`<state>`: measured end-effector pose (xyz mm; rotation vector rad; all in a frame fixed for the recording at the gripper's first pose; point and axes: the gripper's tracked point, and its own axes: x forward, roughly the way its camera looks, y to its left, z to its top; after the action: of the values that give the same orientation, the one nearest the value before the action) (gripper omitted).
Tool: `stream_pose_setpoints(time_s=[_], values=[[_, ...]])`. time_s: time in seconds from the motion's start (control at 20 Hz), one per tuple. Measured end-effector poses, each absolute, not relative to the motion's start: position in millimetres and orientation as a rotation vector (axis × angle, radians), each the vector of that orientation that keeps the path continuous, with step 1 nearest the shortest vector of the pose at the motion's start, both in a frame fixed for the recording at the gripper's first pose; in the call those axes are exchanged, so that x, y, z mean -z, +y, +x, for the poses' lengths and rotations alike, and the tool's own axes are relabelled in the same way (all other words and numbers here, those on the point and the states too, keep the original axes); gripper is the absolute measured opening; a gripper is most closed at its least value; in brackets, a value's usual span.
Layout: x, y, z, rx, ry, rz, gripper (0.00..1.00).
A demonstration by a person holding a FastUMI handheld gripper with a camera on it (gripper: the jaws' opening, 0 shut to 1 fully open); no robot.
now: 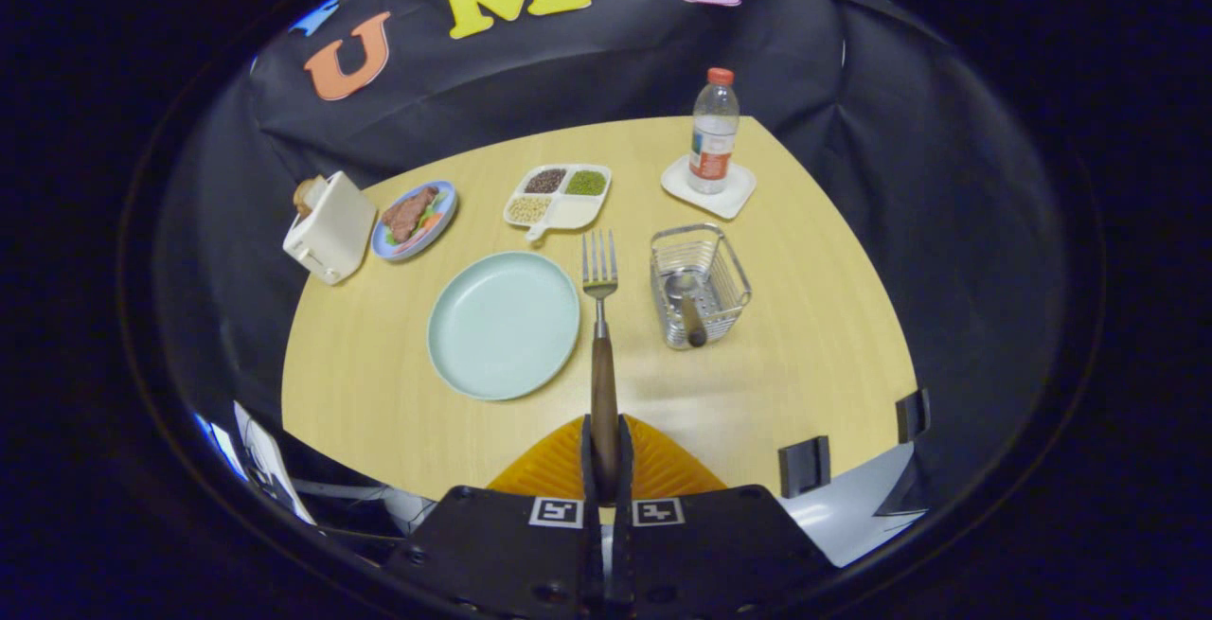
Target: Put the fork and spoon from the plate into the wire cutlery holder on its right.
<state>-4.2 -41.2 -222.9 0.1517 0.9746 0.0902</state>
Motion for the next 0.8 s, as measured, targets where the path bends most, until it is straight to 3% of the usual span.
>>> stream_pose_setpoints(time_s=[0.35,0.8], values=[[218,-112,-6,-0.054,0.972,0.099,0.04],[243,-128,19,-0.085,1.027,0.034,0.04]])
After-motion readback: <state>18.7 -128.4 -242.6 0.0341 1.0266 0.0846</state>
